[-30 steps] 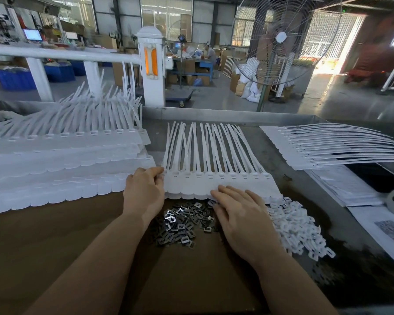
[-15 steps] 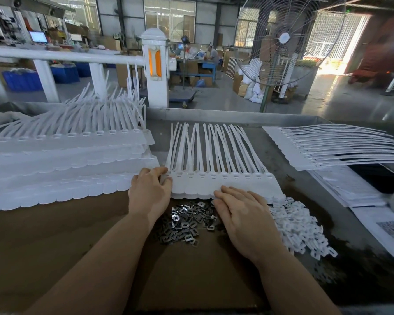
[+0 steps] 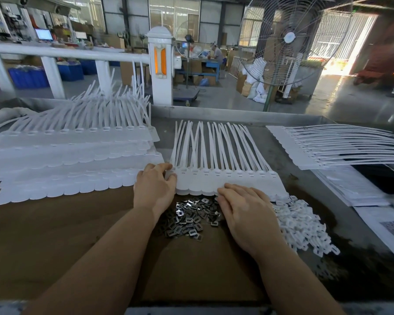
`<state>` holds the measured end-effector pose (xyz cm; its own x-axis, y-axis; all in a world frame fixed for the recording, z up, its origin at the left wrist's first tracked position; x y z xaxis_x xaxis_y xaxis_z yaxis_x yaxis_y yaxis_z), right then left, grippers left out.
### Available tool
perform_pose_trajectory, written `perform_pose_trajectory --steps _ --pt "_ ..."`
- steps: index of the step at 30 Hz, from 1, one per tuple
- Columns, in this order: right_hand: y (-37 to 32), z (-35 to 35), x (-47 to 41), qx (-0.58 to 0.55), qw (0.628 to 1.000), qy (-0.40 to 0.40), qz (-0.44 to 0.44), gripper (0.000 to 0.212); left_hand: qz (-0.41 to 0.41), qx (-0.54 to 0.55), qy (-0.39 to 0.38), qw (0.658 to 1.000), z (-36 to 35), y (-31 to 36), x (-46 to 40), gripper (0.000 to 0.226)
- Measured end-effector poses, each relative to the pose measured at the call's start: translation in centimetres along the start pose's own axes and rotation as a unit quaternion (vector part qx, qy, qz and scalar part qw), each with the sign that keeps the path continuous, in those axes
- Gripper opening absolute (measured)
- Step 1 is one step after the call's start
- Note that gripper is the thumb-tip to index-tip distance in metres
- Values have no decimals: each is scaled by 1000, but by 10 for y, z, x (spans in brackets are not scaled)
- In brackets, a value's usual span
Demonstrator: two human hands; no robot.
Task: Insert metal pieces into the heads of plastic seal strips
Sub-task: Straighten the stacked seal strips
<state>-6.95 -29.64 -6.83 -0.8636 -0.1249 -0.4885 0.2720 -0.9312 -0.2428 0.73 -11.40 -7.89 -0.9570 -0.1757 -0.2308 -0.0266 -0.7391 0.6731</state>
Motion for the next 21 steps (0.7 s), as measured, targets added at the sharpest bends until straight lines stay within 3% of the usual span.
perform_pose_trajectory --steps 11,21 --pt "-6 3 0 21 998 60 22 23 3 5 1 1000 0 -2 0 34" --pt "-4 -1 0 27 997 62 28 16 4 0 3 1000 -1 -2 -1 32"
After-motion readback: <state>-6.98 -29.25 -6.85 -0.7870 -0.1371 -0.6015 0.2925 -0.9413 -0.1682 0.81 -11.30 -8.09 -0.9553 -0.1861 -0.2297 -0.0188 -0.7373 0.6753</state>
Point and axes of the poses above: each hand's wrist, its own x-axis away from the middle knuckle, its own z-axis out of the back of the hand, y = z × x, the point moved 5 cm from there along -x, towards the middle knuckle, and after that the axes turned 4 degrees about -x, right-handed, at the moved point
